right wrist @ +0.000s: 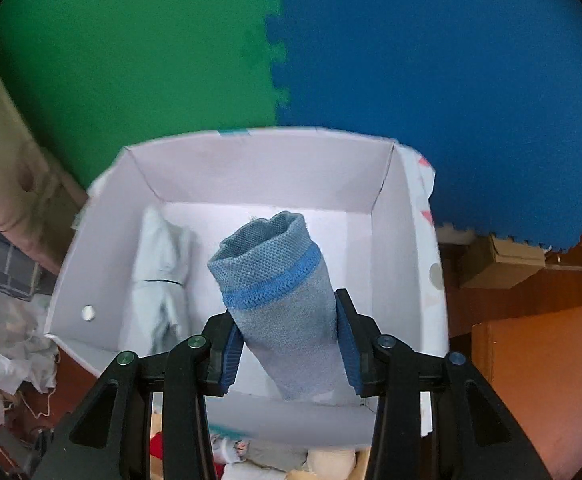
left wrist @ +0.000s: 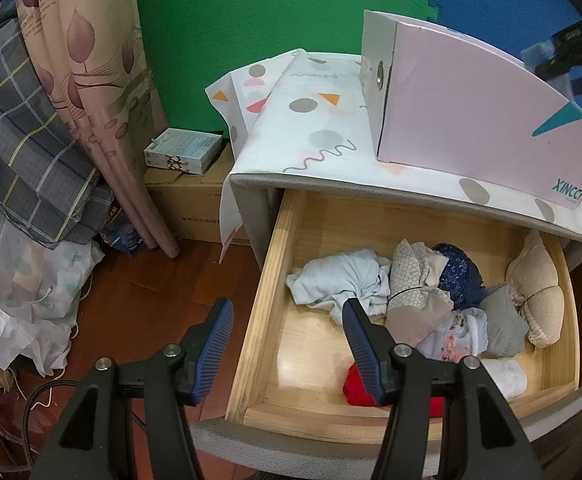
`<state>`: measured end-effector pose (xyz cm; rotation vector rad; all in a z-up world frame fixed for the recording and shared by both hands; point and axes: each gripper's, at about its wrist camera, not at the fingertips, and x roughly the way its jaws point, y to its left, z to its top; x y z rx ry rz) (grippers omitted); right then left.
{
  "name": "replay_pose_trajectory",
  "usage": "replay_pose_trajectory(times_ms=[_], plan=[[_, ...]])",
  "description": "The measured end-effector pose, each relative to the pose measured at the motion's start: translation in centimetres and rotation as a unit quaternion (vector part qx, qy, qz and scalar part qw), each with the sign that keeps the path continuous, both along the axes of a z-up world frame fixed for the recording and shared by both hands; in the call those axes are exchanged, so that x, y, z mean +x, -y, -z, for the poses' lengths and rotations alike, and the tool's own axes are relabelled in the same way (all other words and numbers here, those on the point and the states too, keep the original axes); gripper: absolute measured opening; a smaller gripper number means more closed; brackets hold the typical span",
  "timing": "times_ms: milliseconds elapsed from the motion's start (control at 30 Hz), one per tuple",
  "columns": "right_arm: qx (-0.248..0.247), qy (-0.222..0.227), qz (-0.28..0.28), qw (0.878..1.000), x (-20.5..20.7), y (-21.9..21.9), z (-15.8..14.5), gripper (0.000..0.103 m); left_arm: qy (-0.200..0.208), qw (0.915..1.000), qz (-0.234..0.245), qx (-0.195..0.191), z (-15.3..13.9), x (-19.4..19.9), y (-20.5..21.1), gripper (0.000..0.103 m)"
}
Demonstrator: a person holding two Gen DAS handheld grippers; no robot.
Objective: Take underwear out of drawer
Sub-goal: 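Carry the light blue sock into the white box and open the right tool, then move the right tool from the box back over the drawer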
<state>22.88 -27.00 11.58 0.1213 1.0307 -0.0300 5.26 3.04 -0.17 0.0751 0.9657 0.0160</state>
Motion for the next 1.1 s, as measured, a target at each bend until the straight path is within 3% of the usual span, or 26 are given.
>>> replay_pose_trajectory(times_ms=[367,500,600,867,1100], plan=[[0.003,-0.048,0.008,0.999,1.9,0.0,4.5,0.045,-0.003,1.0000,0.004,0.002,0.1,0.2,0.3,0.058],[0.011,-0.039,0.015,0.999,1.6,0.0,4.2,0.053,-0.003,1.0000,0.003,0.002,0.1,0.2,0.3,0.058],[0.015,-0.026,0.008,1.000,0.8,-0.2,2.7,0.053,-0.005,1.0000,0.003,0.003,0.2,0.2,0.3,0.058],[0.021,-0.008,-0.051,0.998,-6.5,-1.0,-0.5,0.053,-0.014,0.9998,0.007,0.009,0.6,0.4,0.7,0.058],[0.014,-0.034,-0.066,0.997,-13.5,-0.3,2.1,0.054,-0.024,0.9996,0.007,0.012,0.8,0.6,0.5,0.058]])
